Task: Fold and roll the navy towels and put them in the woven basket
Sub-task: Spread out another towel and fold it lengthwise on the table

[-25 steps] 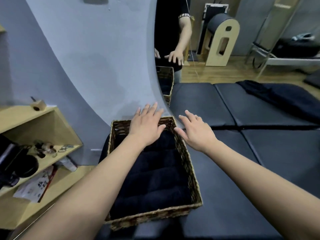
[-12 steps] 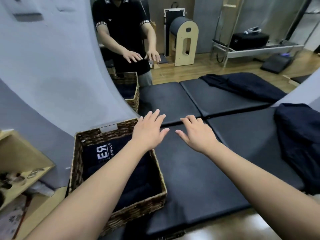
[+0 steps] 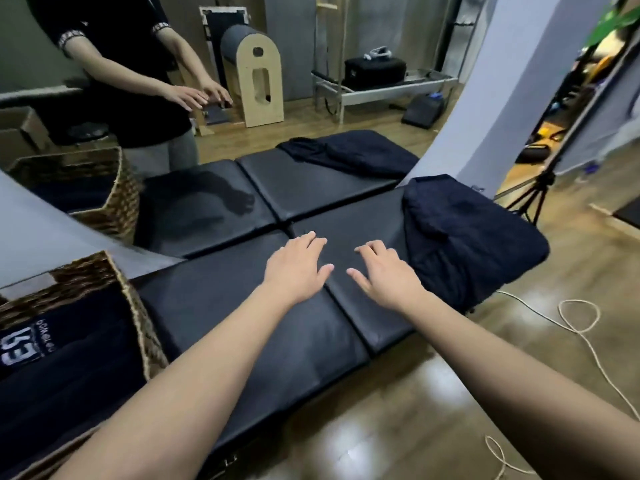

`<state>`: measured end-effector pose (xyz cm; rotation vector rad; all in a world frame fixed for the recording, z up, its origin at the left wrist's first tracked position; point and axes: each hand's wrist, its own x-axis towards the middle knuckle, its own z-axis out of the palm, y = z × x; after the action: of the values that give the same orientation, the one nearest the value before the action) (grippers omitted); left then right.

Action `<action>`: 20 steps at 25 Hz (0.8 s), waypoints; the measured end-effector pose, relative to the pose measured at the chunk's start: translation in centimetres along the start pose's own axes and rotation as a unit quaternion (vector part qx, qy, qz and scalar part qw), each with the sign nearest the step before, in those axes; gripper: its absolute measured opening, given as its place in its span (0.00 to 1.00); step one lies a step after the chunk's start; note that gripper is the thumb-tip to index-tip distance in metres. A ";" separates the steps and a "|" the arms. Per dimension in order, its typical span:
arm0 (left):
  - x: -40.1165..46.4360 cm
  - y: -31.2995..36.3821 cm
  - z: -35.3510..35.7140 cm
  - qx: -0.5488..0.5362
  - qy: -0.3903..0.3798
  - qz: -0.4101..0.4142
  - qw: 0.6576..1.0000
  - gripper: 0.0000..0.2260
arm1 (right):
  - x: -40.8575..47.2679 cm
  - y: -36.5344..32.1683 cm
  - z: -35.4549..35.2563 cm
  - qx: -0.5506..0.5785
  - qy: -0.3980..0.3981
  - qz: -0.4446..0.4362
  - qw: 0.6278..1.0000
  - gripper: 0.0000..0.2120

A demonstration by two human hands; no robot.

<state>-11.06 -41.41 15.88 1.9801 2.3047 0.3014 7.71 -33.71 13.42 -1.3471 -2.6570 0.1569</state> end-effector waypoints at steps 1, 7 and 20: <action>0.9 2.5 0.7 -0.004 -0.007 0.015 1.000 0.27 | -0.8 2.2 -0.4 0.005 0.000 0.016 1.000 0.26; 5.6 12.1 3.8 -0.003 -0.050 0.088 0.995 0.23 | -4.2 11.8 -1.2 0.068 0.016 0.123 0.990 0.25; 23.1 21.9 14.3 -0.078 -0.145 0.091 0.982 0.20 | 1.1 29.0 2.5 0.204 0.001 0.268 0.942 0.17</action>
<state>9.28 -14.23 7.79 2.0070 1.8720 0.1841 29.58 -15.79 6.29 -1.8506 -2.0212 0.7199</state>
